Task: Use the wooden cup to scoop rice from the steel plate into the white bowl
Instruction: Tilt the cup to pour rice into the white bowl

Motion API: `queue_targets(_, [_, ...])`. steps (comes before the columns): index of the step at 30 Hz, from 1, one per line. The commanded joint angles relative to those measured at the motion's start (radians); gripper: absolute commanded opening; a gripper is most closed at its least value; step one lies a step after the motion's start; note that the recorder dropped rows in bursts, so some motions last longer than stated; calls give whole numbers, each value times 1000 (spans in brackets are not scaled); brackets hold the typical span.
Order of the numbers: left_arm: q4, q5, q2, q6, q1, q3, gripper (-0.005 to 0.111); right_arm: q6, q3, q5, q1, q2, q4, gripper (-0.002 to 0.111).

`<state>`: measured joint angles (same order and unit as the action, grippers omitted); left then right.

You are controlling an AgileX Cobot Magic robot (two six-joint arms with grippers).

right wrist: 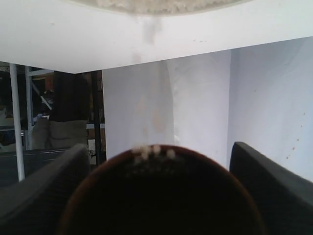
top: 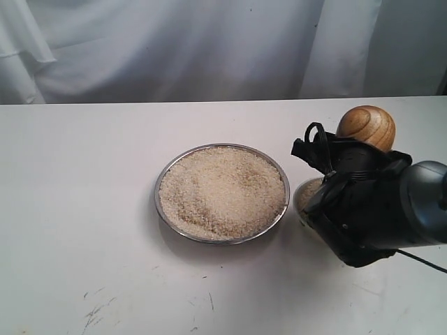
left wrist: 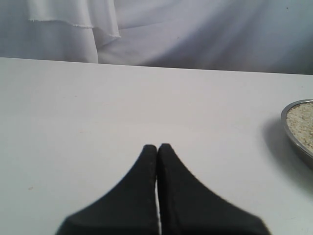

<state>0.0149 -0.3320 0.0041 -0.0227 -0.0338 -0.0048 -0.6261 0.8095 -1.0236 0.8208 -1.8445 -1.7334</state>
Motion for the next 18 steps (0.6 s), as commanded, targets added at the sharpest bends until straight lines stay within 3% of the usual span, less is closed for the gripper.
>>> queue_targets(1, [2,13,-4,-1,-2,5,0,9,3,-31,16,10,-11,0])
queue_targets(11, [2,13,-4,-1,-2,5,0,7,3,-27,16,10,-11,0])
queue_targets(18, [2,13,-4,-1,-2,5,0,134,3,22,-11,11,-11,0])
